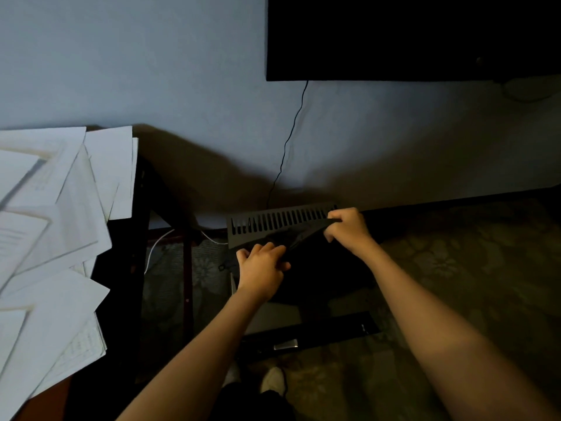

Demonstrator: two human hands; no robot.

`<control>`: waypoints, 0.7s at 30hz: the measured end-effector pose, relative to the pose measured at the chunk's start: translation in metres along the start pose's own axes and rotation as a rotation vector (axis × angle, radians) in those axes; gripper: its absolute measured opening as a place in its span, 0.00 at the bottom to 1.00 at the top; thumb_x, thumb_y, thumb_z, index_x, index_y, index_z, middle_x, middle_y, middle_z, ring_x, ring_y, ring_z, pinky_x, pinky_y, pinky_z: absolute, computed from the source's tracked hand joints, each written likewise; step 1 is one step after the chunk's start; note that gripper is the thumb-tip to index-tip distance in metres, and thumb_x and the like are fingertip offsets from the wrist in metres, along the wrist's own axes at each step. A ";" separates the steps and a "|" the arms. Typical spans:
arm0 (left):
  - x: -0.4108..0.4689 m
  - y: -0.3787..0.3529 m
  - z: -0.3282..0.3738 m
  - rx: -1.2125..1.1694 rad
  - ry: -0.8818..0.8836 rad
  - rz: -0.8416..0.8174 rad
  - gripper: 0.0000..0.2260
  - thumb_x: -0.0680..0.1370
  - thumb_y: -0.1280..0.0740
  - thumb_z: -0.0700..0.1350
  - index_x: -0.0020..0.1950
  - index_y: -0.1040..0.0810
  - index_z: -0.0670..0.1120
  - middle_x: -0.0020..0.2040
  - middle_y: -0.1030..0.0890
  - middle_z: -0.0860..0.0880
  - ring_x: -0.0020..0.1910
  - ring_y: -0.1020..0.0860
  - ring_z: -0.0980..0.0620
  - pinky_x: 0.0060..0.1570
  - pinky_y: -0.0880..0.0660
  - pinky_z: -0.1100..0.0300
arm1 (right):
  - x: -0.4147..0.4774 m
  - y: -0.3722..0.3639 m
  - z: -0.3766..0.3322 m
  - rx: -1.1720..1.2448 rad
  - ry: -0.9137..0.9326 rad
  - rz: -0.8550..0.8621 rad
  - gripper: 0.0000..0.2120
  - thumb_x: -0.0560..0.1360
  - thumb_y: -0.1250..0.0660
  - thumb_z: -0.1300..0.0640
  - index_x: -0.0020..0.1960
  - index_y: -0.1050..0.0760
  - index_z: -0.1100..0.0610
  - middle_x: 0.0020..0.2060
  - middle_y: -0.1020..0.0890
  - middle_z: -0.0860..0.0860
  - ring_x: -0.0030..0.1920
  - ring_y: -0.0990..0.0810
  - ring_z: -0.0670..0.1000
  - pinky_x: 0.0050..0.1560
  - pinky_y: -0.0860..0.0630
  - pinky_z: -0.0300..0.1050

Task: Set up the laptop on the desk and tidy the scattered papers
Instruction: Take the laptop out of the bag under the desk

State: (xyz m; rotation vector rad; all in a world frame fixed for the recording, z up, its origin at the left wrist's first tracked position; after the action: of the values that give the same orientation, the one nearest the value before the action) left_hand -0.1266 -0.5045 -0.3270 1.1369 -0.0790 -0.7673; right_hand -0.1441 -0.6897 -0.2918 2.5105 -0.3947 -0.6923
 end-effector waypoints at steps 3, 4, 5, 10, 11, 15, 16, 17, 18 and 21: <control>0.009 0.013 -0.012 -0.028 -0.082 -0.253 0.05 0.77 0.35 0.49 0.50 0.29 0.53 0.52 0.29 0.53 0.62 0.32 0.50 0.59 0.43 0.53 | -0.003 0.007 -0.006 0.068 -0.088 -0.337 0.09 0.64 0.39 0.70 0.42 0.25 0.72 0.30 0.27 0.53 0.32 0.29 0.50 0.31 0.36 0.41; 0.010 0.017 -0.015 -0.061 -0.098 -0.325 0.07 0.75 0.33 0.47 0.48 0.30 0.54 0.51 0.30 0.55 0.61 0.31 0.51 0.57 0.44 0.55 | -0.003 0.012 -0.006 0.114 -0.108 -0.475 0.09 0.62 0.40 0.65 0.39 0.26 0.69 0.27 0.27 0.52 0.29 0.29 0.47 0.32 0.34 0.41; 0.009 0.019 -0.017 -0.105 -0.100 -0.385 0.09 0.74 0.32 0.43 0.48 0.30 0.54 0.50 0.30 0.56 0.61 0.31 0.53 0.56 0.45 0.56 | -0.002 0.016 -0.008 0.164 -0.136 -0.589 0.09 0.60 0.42 0.61 0.36 0.27 0.65 0.25 0.26 0.50 0.27 0.29 0.46 0.34 0.33 0.41; 0.001 0.005 -0.019 -0.077 -0.146 -0.334 0.18 0.72 0.37 0.33 0.49 0.30 0.57 0.51 0.32 0.57 0.60 0.32 0.54 0.53 0.45 0.58 | 0.011 0.016 -0.026 0.077 -0.113 -0.405 0.05 0.69 0.38 0.67 0.39 0.28 0.58 0.25 0.26 0.50 0.28 0.30 0.47 0.33 0.35 0.40; 0.000 0.003 -0.019 -0.067 -0.156 -0.307 0.18 0.72 0.38 0.33 0.49 0.30 0.57 0.51 0.32 0.56 0.60 0.32 0.54 0.53 0.45 0.58 | 0.018 0.011 -0.027 0.056 -0.077 -0.215 0.09 0.71 0.37 0.70 0.41 0.27 0.57 0.30 0.25 0.52 0.32 0.27 0.49 0.34 0.34 0.40; 0.002 0.003 -0.025 -0.159 -0.161 -0.282 0.18 0.72 0.35 0.33 0.48 0.30 0.57 0.51 0.30 0.57 0.58 0.31 0.55 0.56 0.41 0.58 | 0.020 -0.013 -0.026 -0.270 0.088 0.333 0.14 0.71 0.36 0.67 0.54 0.27 0.55 0.54 0.29 0.54 0.56 0.29 0.55 0.58 0.31 0.48; 0.002 0.003 -0.027 -0.197 -0.161 -0.252 0.17 0.71 0.34 0.34 0.47 0.30 0.56 0.50 0.30 0.56 0.58 0.29 0.55 0.58 0.39 0.57 | 0.013 -0.020 -0.023 -0.356 0.171 0.392 0.15 0.70 0.36 0.67 0.55 0.27 0.56 0.55 0.29 0.55 0.58 0.30 0.57 0.60 0.32 0.49; 0.002 0.003 -0.029 -0.236 -0.158 -0.211 0.16 0.71 0.33 0.34 0.46 0.29 0.55 0.49 0.29 0.56 0.57 0.28 0.54 0.59 0.36 0.56 | 0.005 -0.027 -0.021 -0.394 0.260 0.376 0.14 0.69 0.35 0.66 0.54 0.26 0.56 0.53 0.29 0.55 0.57 0.29 0.58 0.57 0.32 0.49; 0.001 0.003 -0.032 -0.279 -0.141 -0.169 0.16 0.70 0.31 0.34 0.44 0.29 0.55 0.48 0.28 0.56 0.55 0.27 0.53 0.59 0.33 0.56 | -0.001 -0.035 -0.019 -0.377 0.325 0.274 0.13 0.69 0.34 0.65 0.54 0.26 0.57 0.51 0.28 0.55 0.57 0.28 0.59 0.55 0.32 0.47; 0.000 0.007 -0.038 -0.534 -0.014 -0.054 0.16 0.69 0.30 0.33 0.38 0.29 0.54 0.42 0.26 0.56 0.47 0.26 0.53 0.48 0.30 0.67 | -0.018 -0.063 -0.010 -0.586 0.278 -0.288 0.30 0.70 0.29 0.48 0.68 0.34 0.51 0.65 0.32 0.53 0.68 0.35 0.55 0.65 0.39 0.47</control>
State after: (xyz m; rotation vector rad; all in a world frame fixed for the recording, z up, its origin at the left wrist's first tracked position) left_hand -0.1066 -0.4732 -0.3377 0.6276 0.1393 -0.7840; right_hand -0.1449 -0.6264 -0.3115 2.0657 0.2463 -0.4624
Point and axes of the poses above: each hand's wrist, its own x-axis towards the middle knuckle, its own y-axis out of the back of the hand, z = x × y, the point moved 1 cm from there along x, towards the middle knuckle
